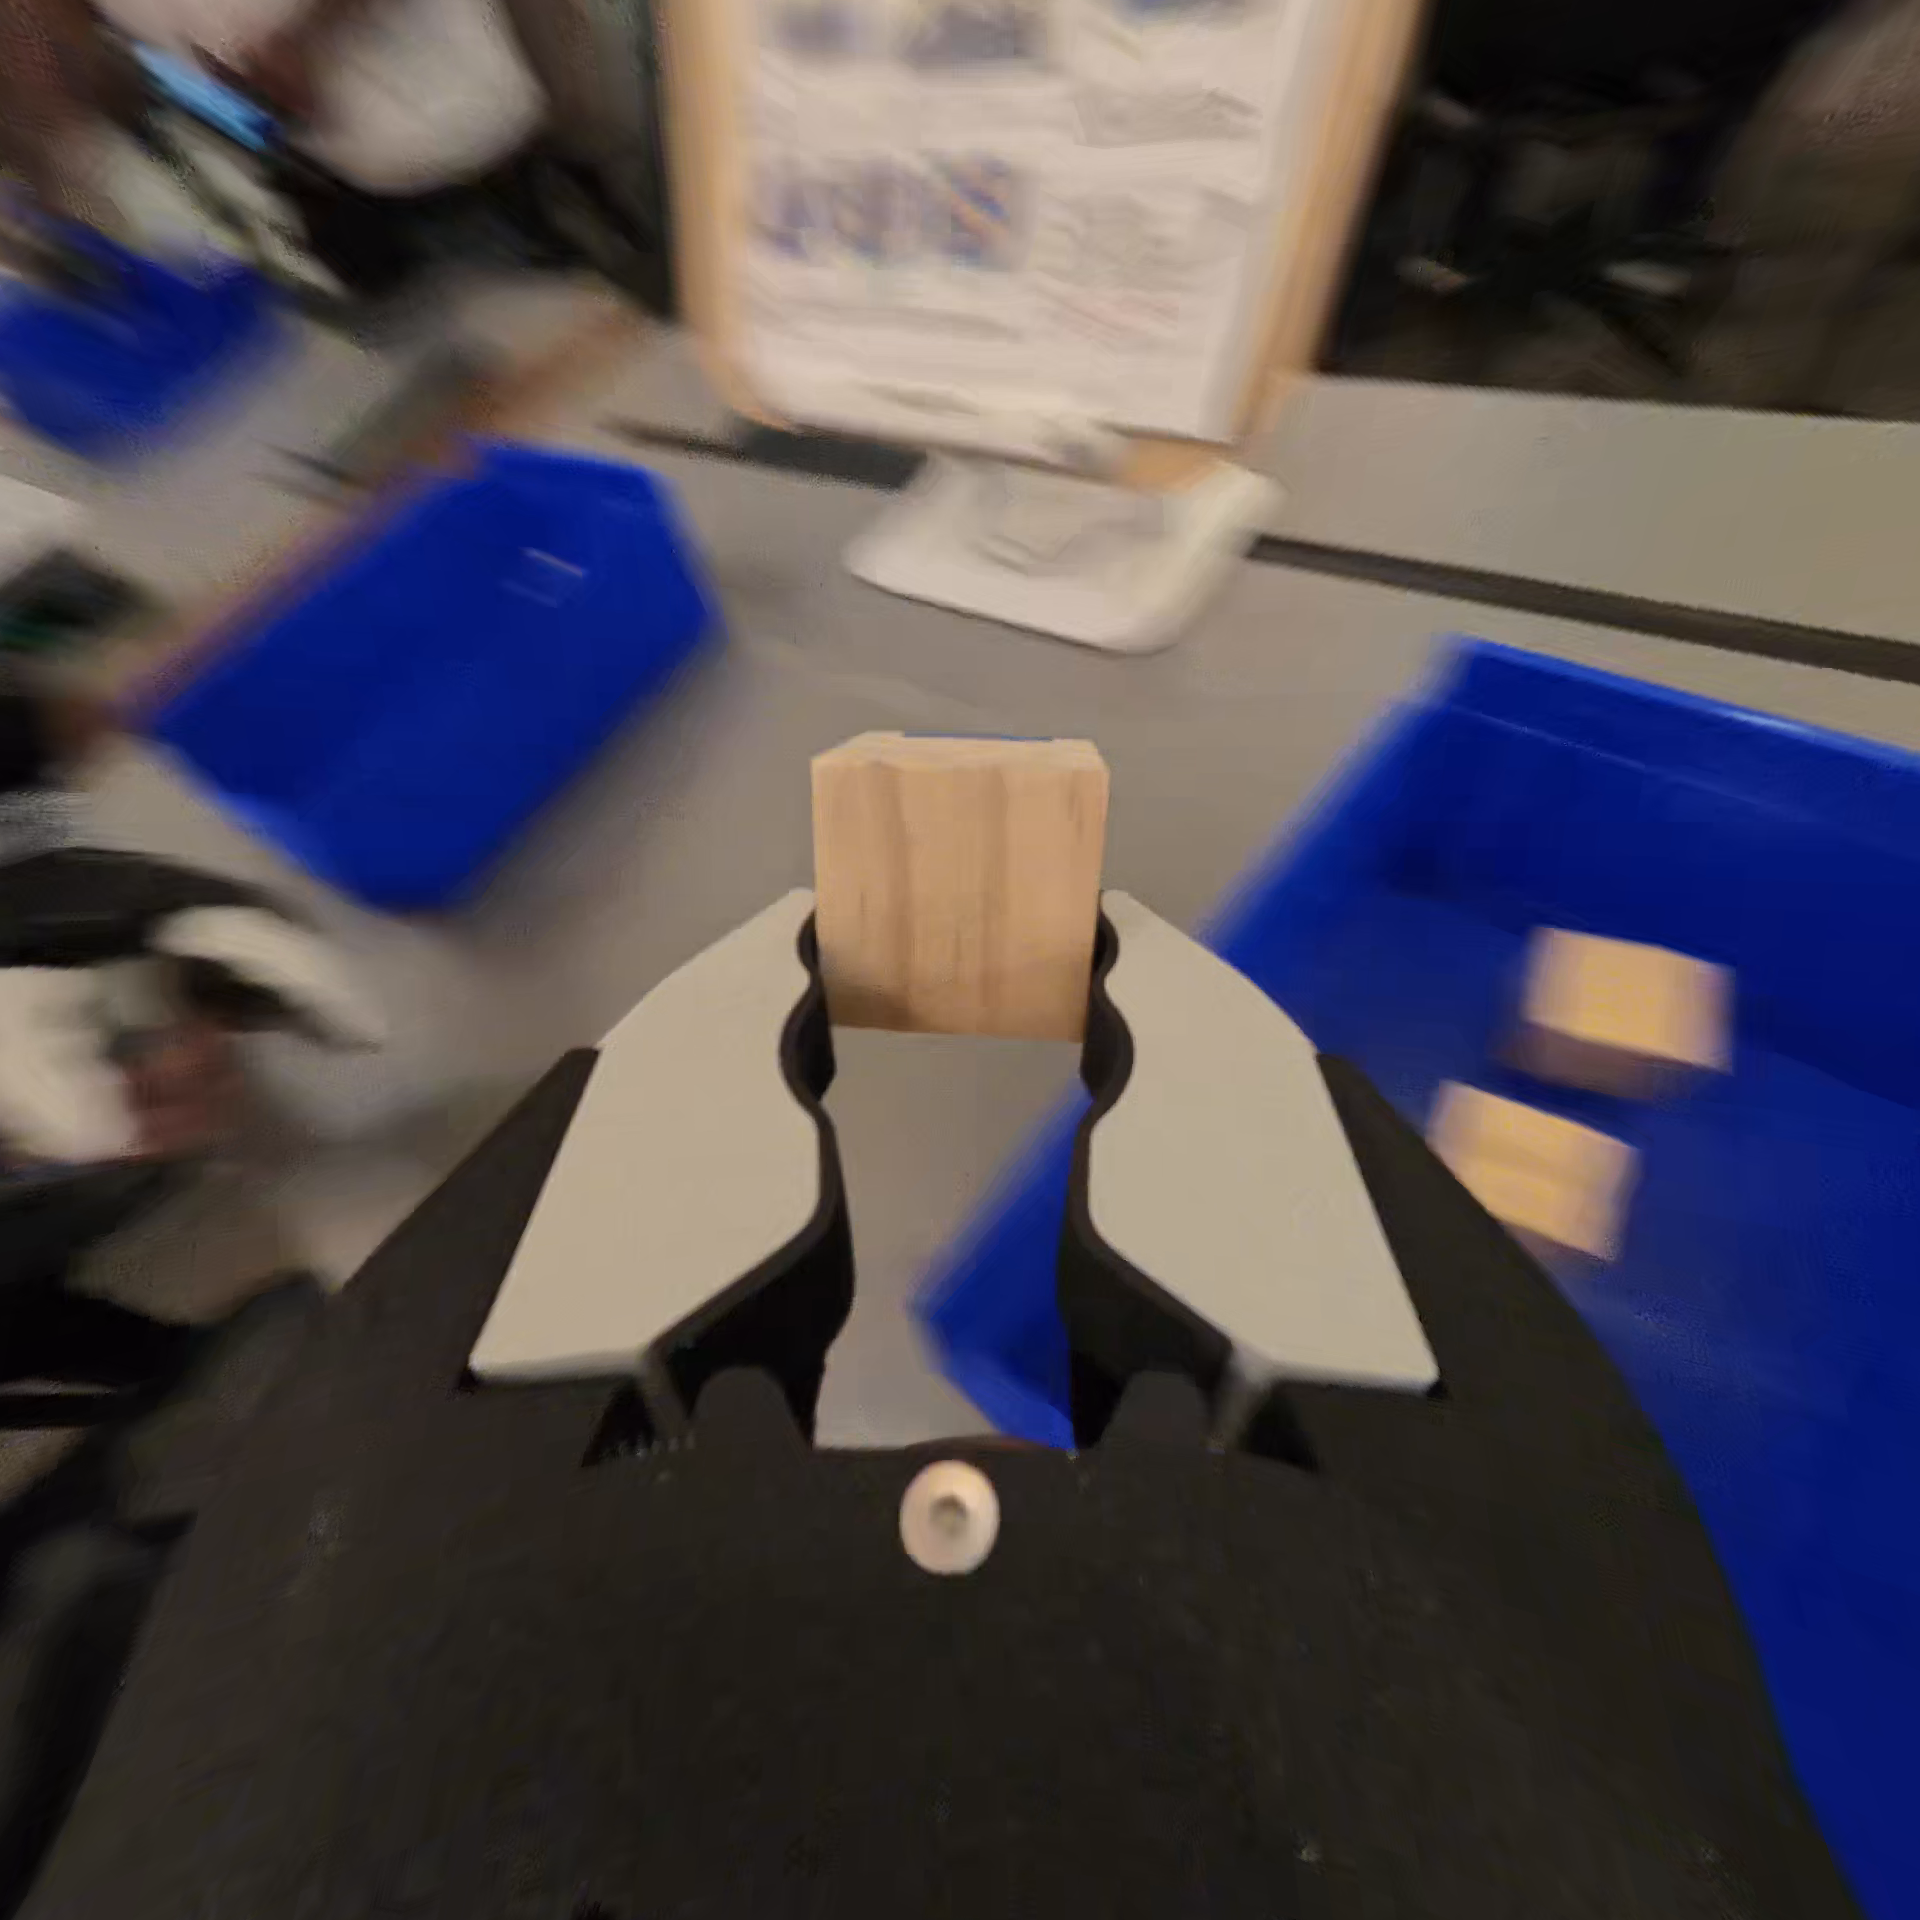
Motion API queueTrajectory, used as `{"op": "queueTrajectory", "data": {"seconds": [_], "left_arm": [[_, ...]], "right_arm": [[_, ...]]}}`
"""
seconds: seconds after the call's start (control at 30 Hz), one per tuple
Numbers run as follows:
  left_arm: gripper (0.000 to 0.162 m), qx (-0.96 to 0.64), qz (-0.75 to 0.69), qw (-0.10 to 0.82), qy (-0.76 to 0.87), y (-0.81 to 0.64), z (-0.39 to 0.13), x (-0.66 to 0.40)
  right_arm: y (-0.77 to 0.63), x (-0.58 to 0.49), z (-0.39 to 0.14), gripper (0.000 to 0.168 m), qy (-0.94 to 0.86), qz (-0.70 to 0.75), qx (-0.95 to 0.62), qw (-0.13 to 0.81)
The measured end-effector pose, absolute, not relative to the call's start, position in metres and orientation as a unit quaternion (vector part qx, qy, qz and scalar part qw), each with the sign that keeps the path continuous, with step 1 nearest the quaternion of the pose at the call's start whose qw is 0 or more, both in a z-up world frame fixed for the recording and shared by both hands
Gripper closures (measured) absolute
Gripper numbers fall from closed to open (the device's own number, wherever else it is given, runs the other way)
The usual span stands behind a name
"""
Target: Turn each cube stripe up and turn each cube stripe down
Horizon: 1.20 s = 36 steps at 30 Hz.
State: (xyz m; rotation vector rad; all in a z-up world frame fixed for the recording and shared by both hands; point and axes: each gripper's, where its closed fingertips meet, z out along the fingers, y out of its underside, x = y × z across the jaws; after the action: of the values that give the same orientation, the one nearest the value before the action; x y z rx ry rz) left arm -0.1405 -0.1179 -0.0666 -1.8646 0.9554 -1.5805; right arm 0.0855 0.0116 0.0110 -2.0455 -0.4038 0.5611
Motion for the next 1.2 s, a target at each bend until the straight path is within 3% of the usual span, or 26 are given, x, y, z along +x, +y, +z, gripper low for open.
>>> {"op": "queueTrajectory", "data": {"seconds": [0.07, 0.3, 0.63, 0.67, 0.73, 0.8, 0.9, 1.0, 1.1, 1.2], "left_arm": [[0.098, -0.676, -0.587, 0.229, 0.381, -0.139, -0.069, -0.136], [0.100, -0.659, -0.575, 0.221, 0.431, -0.156, -0.062, -0.128], [0.100, -0.663, -0.591, 0.195, 0.416, -0.151, -0.069, -0.135], [0.100, -0.665, -0.590, 0.193, 0.415, -0.151, -0.071, -0.135], [0.100, -0.670, -0.582, 0.192, 0.418, -0.150, -0.075, -0.135], [0.099, -0.677, -0.571, 0.204, 0.417, -0.146, -0.076, -0.136], [0.097, -0.686, -0.561, 0.208, 0.414, -0.142, -0.074, -0.140], [0.096, -0.697, -0.557, 0.209, 0.401, -0.136, -0.076, -0.141], [0.095, -0.710, -0.544, 0.205, 0.397, -0.132, -0.084, -0.142], [0.094, -0.724, -0.520, 0.214, 0.399, -0.127, -0.083, -0.147]], "right_arm": [[0.035, 0.138, -0.014, 0.123, -0.181, 0.118, -0.884, 0.415], [0.075, 0.162, -0.136, 0.122, -0.280, 0.089, -0.946, 0.135], [0.074, 0.169, -0.183, 0.123, -0.362, 0.016, -0.932, 0.034], [0.076, 0.169, -0.182, 0.122, -0.366, 0.012, -0.929, 0.046], [0.079, 0.168, -0.167, 0.098, -0.357, 0.012, -0.930, 0.082], [0.077, 0.168, -0.129, 0.091, -0.338, 0.010, -0.927, 0.159], [0.061, 0.137, -0.041, 0.096, -0.291, 0.079, -0.879, 0.368], [0.001, 0.051, 0.027, 0.108, -0.265, 0.288, -0.740, 0.547], [-0.077, -0.041, 0.010, 0.101, -0.249, 0.486, -0.648, 0.532], [-0.121, -0.096, -0.044, 0.101, -0.270, 0.516, -0.664, 0.468]]}}
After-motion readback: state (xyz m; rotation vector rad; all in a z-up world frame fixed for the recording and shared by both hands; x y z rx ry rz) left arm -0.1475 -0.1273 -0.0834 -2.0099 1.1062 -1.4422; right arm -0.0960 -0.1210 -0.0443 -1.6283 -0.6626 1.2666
